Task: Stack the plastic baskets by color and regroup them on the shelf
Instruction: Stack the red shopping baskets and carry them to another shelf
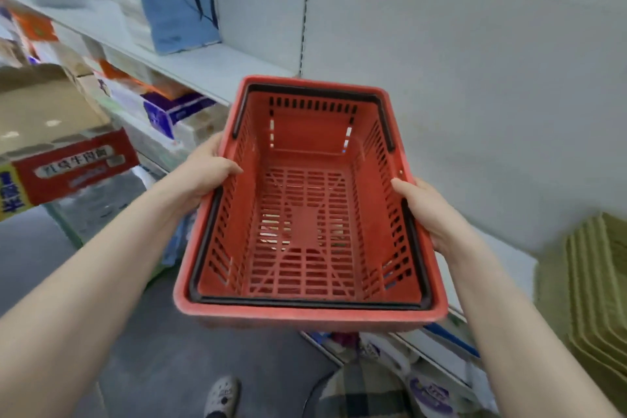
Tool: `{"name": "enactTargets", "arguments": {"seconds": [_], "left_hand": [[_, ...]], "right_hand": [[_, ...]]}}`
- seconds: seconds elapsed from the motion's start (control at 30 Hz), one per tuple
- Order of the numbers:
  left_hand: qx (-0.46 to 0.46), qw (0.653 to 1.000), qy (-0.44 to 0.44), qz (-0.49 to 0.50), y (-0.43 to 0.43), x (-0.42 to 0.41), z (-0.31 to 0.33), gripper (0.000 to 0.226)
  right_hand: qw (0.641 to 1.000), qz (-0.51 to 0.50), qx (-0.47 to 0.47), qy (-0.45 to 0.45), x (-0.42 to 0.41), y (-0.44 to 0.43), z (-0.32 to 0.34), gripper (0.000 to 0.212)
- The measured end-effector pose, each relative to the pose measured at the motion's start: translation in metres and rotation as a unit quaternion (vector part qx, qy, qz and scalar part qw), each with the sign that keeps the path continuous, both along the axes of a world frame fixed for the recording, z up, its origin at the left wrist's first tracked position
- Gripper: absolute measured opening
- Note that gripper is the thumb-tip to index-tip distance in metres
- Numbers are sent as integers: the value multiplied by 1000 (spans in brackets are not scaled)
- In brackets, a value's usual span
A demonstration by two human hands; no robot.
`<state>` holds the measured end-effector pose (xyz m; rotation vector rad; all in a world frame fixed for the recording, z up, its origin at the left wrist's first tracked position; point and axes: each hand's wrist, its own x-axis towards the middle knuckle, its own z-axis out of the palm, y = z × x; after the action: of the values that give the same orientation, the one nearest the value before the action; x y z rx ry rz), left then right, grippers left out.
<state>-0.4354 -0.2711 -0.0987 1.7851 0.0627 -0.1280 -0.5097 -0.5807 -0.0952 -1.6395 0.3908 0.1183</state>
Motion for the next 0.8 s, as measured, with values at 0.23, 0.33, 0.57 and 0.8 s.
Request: {"name": "enactTargets", "arguments": {"seconds": [0.23,0.33,0.57,0.8], "left_hand": [[29,990,41,-129,6,127,-10,59],[56,985,49,-158,5,163,-9,45],[113,961,16,-251,-6,233,1,48],[129,962,-43,-236,-7,258,-17,56]], "right_hand": [[989,-145,-13,29,57,31,-18,36],[981,-192,-5,40,76,42,-21,28],[964,-261,-11,45,118,53,-19,24],[969,-232,-29,82,156,36,-12,31]]}}
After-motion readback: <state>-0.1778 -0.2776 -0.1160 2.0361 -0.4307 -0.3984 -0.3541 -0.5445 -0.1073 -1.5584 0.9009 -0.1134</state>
